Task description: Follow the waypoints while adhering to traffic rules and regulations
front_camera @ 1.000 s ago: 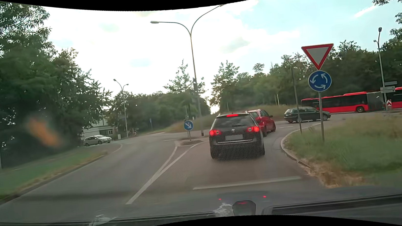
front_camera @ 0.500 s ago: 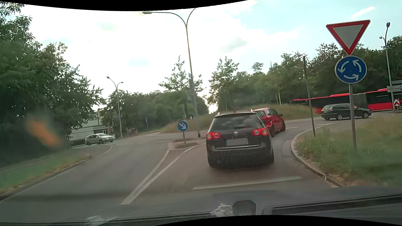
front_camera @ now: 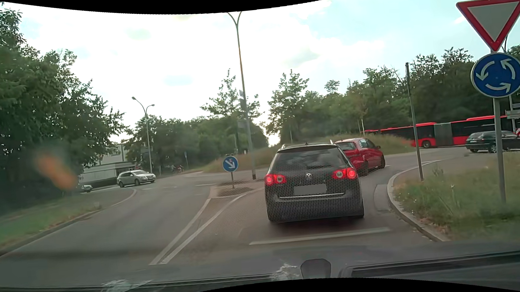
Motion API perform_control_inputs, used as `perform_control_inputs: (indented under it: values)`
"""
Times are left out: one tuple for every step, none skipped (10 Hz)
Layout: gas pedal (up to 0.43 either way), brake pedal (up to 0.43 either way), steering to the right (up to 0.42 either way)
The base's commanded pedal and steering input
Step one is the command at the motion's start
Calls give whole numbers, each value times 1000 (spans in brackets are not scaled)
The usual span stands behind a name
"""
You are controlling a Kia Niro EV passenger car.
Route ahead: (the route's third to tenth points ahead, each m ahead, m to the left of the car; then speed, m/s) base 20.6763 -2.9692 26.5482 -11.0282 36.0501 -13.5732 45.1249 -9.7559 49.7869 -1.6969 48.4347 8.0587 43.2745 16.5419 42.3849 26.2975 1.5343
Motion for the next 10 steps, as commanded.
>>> perform_control_inputs:
  values:
    - [0, 201, 23]
    - [0, 189, 23]
    - [0, 183, 23]
    - [0, 183, 23]
    - [0, 183, 23]
    - [0, 159, 23]
    - [0, 55, 23]
    - [0, 0, 23]
    - [0, 0, 23]
    - [0, 0, 23]
